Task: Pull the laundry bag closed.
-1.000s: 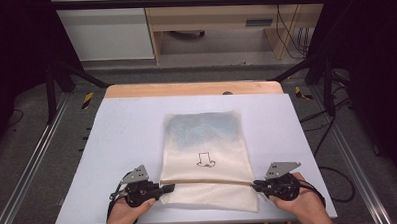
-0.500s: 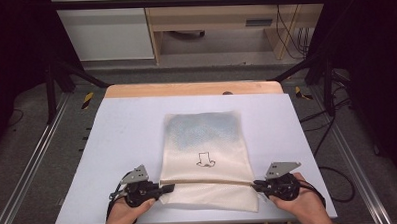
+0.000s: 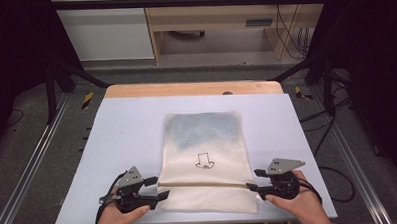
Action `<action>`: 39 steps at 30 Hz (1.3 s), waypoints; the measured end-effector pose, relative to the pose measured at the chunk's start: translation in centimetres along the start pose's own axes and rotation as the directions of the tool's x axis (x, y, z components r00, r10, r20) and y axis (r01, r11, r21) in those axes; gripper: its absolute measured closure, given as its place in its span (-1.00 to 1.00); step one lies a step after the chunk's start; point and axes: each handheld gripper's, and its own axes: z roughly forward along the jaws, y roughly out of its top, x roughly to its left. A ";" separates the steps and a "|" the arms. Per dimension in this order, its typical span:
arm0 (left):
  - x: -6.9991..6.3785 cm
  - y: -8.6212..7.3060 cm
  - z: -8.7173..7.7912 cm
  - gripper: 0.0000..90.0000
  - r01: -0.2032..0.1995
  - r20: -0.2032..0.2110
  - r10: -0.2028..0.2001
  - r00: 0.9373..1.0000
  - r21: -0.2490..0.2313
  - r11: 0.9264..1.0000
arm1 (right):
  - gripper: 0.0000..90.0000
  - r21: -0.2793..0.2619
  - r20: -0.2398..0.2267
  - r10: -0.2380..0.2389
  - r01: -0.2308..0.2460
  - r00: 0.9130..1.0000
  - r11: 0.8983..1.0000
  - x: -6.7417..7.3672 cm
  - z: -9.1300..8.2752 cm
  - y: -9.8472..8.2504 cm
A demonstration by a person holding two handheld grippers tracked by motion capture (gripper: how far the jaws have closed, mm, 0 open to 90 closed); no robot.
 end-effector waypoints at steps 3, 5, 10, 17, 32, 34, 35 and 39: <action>1.0 0.3 -1.2 -0.62 0.005 -0.107 -0.009 0.994 -0.039 0.999 | -0.42 -0.056 0.076 0.025 -0.021 0.997 0.998 -0.2 -0.1 0.4; 2.1 0.4 -1.9 -0.71 0.020 -0.157 -0.030 0.987 -0.062 0.998 | -0.53 -0.082 0.128 0.045 -0.035 0.991 0.996 -0.5 -0.2 0.7; 4.2 0.3 -3.3 -0.83 0.028 -0.243 -0.051 0.969 -0.097 0.995 | -0.80 -0.178 0.208 0.124 -0.087 0.970 0.980 -1.6 -0.8 1.3; 6.5 -0.2 -4.4 -0.89 0.016 -0.303 -0.056 0.951 -0.132 0.991 | -0.88 -0.242 0.309 0.172 -0.097 0.935 0.965 -3.3 -1.5 0.9; 10.1 -1.1 -4.6 -0.89 -0.042 -0.409 -0.025 0.912 -0.154 0.987 | -0.85 -0.223 0.443 0.245 -0.158 0.862 0.962 -6.0 -1.7 -2.6; 10.6 -1.2 -4.6 -0.89 -0.047 -0.423 -0.026 0.906 -0.162 0.986 | -0.84 -0.214 0.457 0.250 -0.167 0.854 0.962 -6.1 -1.8 -3.2; 10.8 -1.2 -4.6 -0.89 -0.053 -0.429 -0.023 0.903 -0.163 0.985 | -0.84 -0.208 0.463 0.255 -0.175 0.849 0.962 -6.2 -1.8 -3.5; 11.7 -1.4 -4.4 -0.89 -0.052 -0.443 -0.029 0.896 -0.169 0.984 | -0.84 -0.186 0.458 0.261 -0.195 0.850 0.963 -6.2 -1.6 -4.4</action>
